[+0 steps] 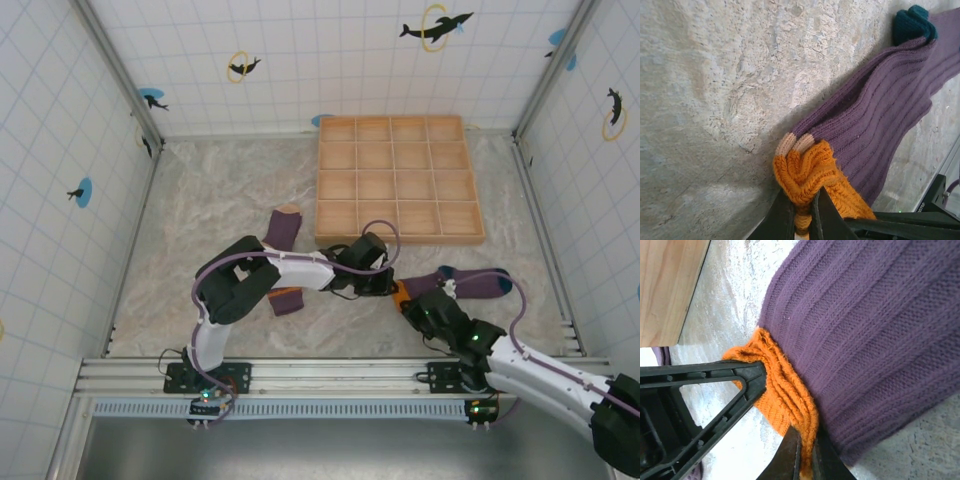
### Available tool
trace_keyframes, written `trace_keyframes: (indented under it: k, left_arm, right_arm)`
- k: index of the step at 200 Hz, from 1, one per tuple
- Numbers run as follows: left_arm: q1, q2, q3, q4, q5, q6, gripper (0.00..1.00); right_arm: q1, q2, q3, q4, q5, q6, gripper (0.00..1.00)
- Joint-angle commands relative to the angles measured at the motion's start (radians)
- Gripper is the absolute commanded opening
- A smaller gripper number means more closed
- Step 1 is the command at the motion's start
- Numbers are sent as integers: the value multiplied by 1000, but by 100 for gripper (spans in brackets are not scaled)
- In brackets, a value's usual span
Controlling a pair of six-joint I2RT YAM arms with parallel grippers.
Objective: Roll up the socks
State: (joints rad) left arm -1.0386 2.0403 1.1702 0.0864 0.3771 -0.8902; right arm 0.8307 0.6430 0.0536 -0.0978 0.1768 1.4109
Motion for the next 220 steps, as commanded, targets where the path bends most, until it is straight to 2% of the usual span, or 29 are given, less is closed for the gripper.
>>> trace_keyframes:
  k: [1, 56, 81, 108, 141, 166, 196, 220]
  left_arm:
    - [40, -5, -9, -148, -89, 28, 0]
    - [122, -195, -183, -185, -160, 13, 0]
    - [127, -294, -285, -194, -204, -30, 0]
    - [126, -374, -349, -235, -260, -67, 0]
    - [127, -444, -376, -302, -281, -82, 0]
    - [127, -494, -384, -334, -284, -91, 0]
    - [127, -509, -358, -360, -245, -73, 0]
    - [127, -477, -319, -391, -193, -43, 0]
  right_arm:
    - [-6, 80, -24, -109, -18, -76, 0]
    - [10, 378, 159, 50, -90, -229, 1]
    - [73, 504, 259, 111, -88, -306, 10]
    - [141, 583, 354, 161, -84, -397, 27]
    - [178, 595, 411, 182, -101, -532, 52]
    - [229, 543, 408, 167, -30, -700, 68]
    - [274, 507, 400, 141, 59, -909, 72]
    - [324, 480, 343, 226, 134, -1066, 73]
